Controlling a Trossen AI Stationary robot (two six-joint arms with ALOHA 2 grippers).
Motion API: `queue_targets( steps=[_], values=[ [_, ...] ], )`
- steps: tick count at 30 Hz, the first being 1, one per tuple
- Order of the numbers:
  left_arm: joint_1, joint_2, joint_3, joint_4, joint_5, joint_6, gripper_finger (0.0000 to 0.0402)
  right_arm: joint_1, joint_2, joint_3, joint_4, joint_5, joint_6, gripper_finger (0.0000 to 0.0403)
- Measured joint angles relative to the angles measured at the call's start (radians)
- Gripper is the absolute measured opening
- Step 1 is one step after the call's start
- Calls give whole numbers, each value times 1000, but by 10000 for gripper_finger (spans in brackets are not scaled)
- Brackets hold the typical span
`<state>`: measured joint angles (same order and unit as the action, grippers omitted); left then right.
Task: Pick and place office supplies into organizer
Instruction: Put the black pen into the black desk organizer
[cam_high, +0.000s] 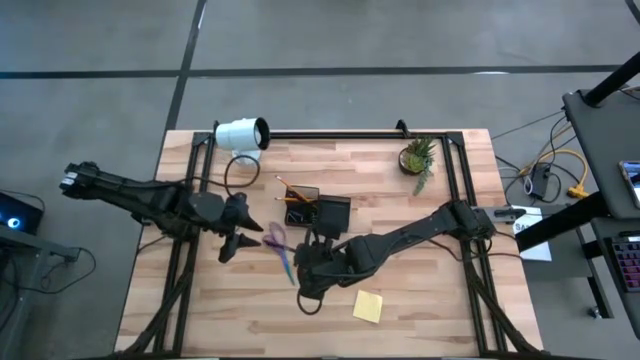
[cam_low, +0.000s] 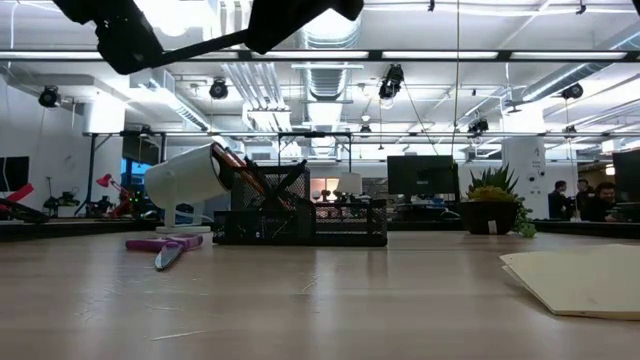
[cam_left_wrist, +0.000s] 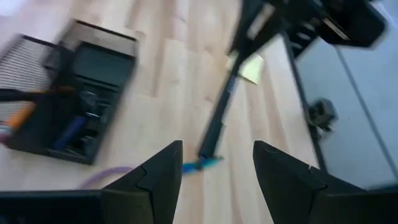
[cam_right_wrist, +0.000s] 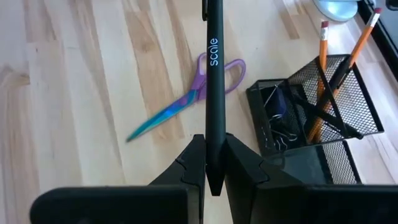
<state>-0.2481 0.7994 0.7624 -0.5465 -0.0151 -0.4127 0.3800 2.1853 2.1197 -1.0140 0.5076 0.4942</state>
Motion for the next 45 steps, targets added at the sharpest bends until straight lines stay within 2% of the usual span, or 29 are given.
queue_targets(
  steps=[8,19,23,28,33,37,45],
  values=[
    [0,35,0,39,123,57,180,10,0,0,1,-73,-54,25],
    [0,200,0,111,145,118,180,8,0,16,24,-72,-92,25],
    [0,220,0,128,190,139,180,8,0,18,24,-71,-92,25],
    [0,225,0,118,194,139,178,8,0,18,24,-64,-92,25],
    [0,210,0,119,190,139,152,3,0,13,24,-61,-91,25],
    [1,194,0,118,164,136,122,4,0,12,24,-7,-75,25],
    [22,161,-1,118,128,136,83,2,0,3,30,20,-34,25]
  ],
)
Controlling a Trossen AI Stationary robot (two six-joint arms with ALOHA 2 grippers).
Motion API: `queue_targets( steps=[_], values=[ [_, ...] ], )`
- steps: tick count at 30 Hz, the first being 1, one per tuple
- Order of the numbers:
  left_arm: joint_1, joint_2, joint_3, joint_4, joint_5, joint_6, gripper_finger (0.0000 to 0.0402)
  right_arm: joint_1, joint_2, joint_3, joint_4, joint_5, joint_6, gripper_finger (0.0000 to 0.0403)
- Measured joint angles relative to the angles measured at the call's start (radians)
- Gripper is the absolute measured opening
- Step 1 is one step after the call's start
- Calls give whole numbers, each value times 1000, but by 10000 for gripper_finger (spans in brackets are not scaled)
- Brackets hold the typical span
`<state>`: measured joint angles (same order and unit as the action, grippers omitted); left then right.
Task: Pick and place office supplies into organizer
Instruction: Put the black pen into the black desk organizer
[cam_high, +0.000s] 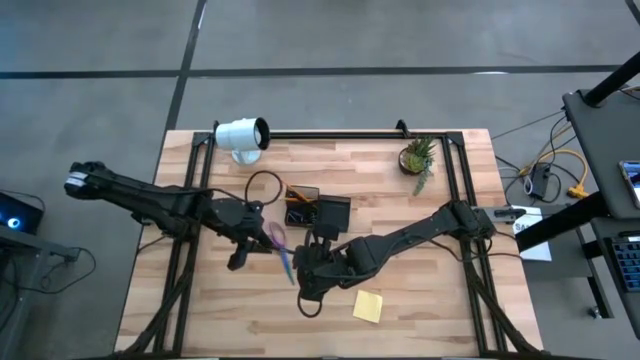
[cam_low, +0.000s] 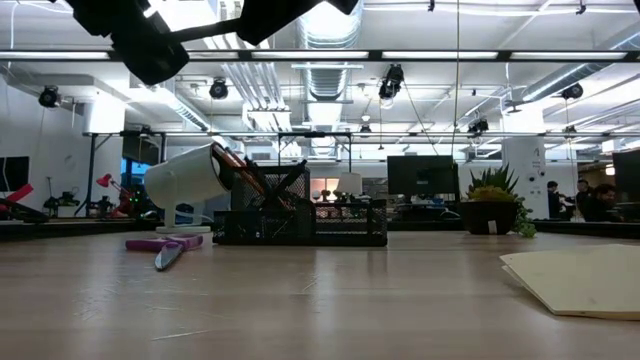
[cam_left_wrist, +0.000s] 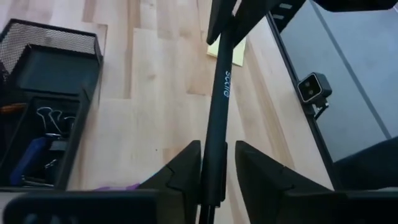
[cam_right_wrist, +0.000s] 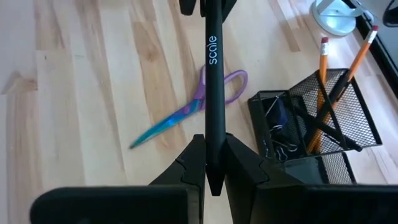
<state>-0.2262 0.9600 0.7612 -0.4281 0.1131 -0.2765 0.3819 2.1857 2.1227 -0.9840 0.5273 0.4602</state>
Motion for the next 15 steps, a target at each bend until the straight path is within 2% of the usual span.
queue_targets(
  steps=[9,12,15],
  values=[
    [5,-13,0,-1,-9,47,25,-7,0,-1,-3,-1,2,25],
    [5,-15,0,-4,-30,74,22,-12,2,-1,-5,-1,2,36],
    [4,-22,0,-34,-96,100,22,-18,2,-2,-11,2,23,58]
  ],
)
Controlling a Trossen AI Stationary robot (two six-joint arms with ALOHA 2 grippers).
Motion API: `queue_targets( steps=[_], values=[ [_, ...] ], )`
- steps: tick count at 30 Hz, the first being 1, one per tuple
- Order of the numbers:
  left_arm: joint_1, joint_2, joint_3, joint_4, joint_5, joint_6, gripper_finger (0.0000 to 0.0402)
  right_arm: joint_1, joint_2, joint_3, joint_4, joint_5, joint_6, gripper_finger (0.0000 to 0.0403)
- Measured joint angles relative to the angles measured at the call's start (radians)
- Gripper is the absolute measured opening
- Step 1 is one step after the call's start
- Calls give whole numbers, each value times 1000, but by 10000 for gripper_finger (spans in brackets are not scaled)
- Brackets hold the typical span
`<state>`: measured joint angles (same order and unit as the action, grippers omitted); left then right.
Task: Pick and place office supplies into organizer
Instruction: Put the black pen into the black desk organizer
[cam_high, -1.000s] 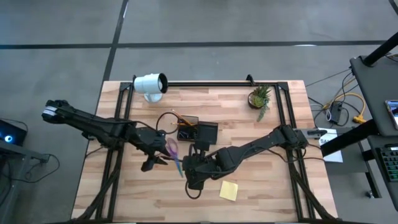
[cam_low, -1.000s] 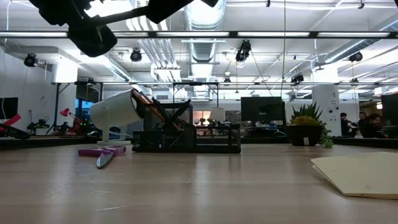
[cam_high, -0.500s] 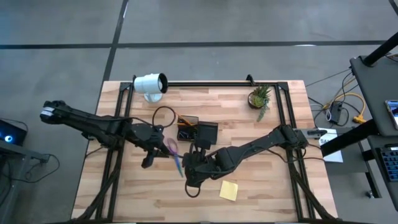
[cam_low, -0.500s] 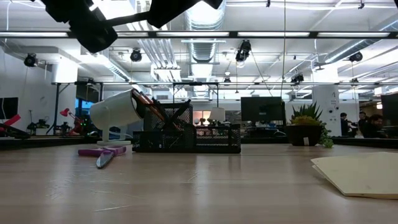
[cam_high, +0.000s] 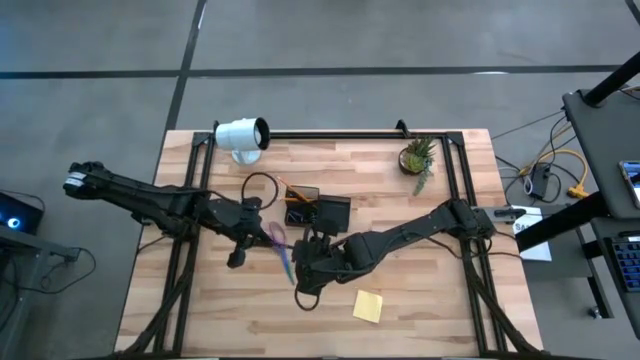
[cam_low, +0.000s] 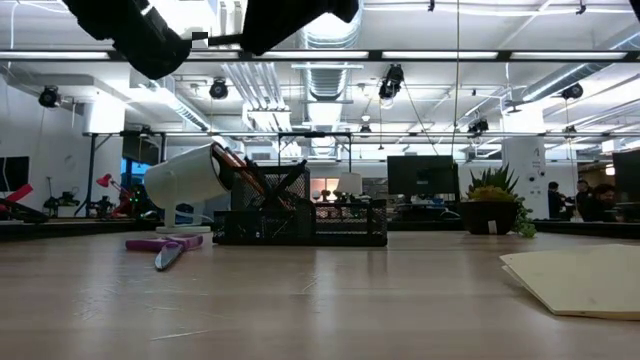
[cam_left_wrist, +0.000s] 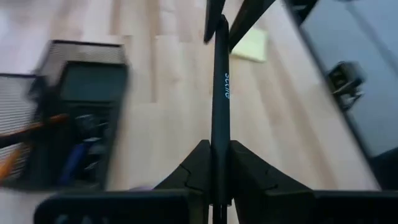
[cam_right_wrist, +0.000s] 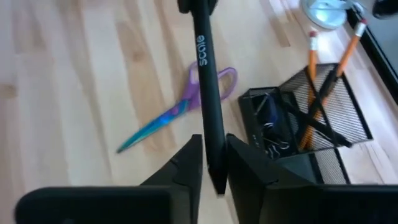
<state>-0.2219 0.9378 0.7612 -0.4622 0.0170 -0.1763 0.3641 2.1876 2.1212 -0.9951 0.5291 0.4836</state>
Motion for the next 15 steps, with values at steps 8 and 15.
queue_targets(
  steps=[8,15],
  values=[
    [44,-10,88,-210,-206,105,22,7,0,0,-247,-9,233,119],
    [99,70,279,-419,-421,369,22,30,0,-3,-514,-11,482,154]
  ],
)
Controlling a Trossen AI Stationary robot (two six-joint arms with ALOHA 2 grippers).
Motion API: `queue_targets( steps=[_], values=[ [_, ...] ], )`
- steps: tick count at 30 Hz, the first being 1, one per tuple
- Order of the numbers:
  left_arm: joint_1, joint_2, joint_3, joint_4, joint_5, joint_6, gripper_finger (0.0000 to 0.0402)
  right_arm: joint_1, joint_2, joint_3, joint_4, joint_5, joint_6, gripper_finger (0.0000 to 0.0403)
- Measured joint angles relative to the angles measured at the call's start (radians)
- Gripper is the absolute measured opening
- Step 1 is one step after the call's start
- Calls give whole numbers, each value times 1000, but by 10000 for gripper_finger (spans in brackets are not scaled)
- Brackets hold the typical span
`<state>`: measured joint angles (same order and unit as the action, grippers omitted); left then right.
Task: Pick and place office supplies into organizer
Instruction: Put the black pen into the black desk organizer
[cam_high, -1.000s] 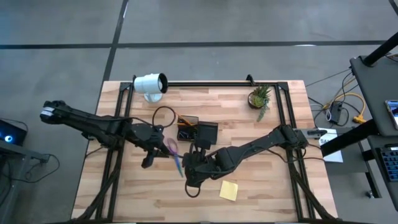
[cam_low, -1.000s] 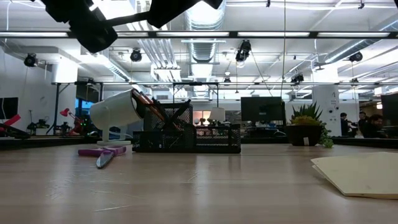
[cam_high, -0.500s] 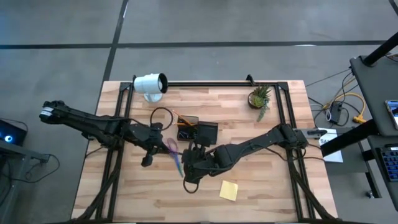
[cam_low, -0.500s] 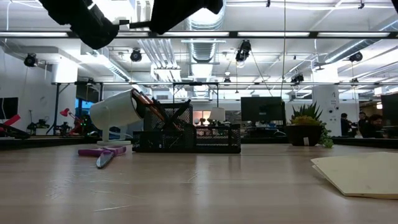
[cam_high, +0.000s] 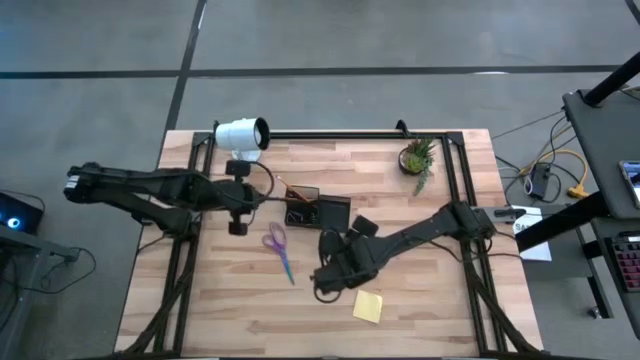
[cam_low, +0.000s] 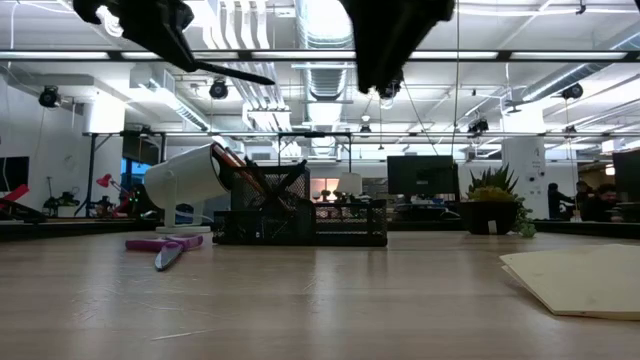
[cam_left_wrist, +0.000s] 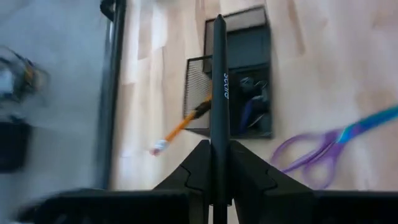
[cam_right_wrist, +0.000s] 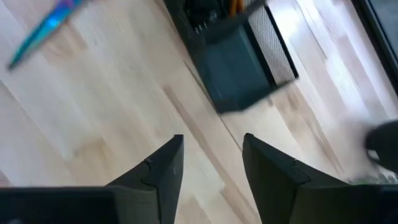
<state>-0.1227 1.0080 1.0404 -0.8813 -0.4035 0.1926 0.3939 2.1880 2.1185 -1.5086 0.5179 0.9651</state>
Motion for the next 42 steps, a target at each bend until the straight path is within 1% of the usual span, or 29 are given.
queue_targets(
  steps=[3,7,13,18,25,30,33,37,39,42],
  values=[
    [14,90,85,-103,-42,137,22,16,0,-1,-22,-5,7,158],
    [24,237,183,-218,-129,291,22,30,0,-7,-28,-6,12,153],
    [39,427,292,-231,-241,467,22,60,0,-40,-32,-25,81,139],
    [58,531,343,-261,-258,597,22,108,0,-69,-33,-29,172,130],
    [91,621,381,-256,-257,753,22,175,0,-90,-33,-32,291,121],
    [105,663,399,-250,-236,784,22,202,0,-102,-32,-32,343,118],
    [109,687,399,-246,-207,783,22,209,0,-108,-30,-32,347,118],
    [110,725,398,-245,-201,783,23,209,0,-114,-26,-32,345,115],
    [110,743,397,-236,-200,783,37,209,0,-116,-25,-32,344,113],
    [110,757,397,-199,-197,754,71,209,0,-118,-22,-32,343,111]
  ],
)
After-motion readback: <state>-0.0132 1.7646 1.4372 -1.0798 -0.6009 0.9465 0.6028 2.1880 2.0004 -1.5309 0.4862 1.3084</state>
